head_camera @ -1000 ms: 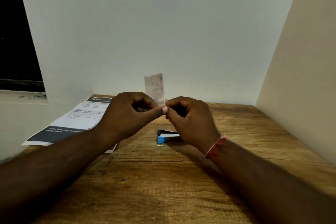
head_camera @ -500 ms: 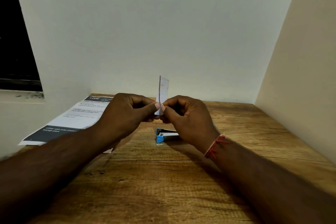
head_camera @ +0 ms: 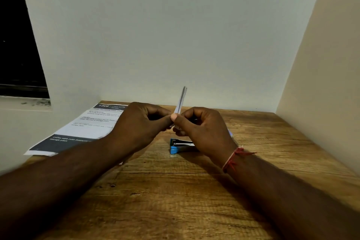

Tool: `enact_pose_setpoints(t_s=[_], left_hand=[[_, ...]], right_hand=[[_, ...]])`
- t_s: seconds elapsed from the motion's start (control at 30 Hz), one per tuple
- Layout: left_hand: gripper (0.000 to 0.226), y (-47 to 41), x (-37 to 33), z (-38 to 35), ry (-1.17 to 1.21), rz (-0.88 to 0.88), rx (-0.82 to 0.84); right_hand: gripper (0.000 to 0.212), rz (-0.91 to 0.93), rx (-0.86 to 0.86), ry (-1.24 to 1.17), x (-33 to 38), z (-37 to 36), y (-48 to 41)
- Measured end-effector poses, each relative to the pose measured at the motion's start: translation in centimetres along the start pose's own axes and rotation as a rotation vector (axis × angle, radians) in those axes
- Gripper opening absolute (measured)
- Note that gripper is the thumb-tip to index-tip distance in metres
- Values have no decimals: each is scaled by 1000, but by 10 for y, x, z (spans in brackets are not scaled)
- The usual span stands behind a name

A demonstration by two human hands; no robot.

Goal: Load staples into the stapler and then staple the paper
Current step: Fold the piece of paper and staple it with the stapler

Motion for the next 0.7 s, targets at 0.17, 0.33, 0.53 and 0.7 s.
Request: enact_pose_setpoints(t_s=[0.17, 0.33, 0.53, 0.7], left_hand=[[11, 0, 2, -1, 9, 12, -14], [7, -2, 3, -1, 15, 8, -40], [5, -3, 3, -3, 61, 7, -49], [6, -2, 2, -2, 87, 7, -61]], right_hand=[[17, -6, 4, -25, -1, -3, -2], [13, -29, 11, -44, -3, -6, -2], [11, -1, 7, -37, -1, -6, -2], [14, 19, 8, -51, 0, -5, -2]])
Point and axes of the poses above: each hand's wrist, its own y-axis away from the middle knuckle, its own z-axis out of the back of the hand, x = y × z, the point moved 4 cm from there along -y, towards the middle knuckle, and after that the axes turned 7 degrees about -y, right-handed, at the moved point
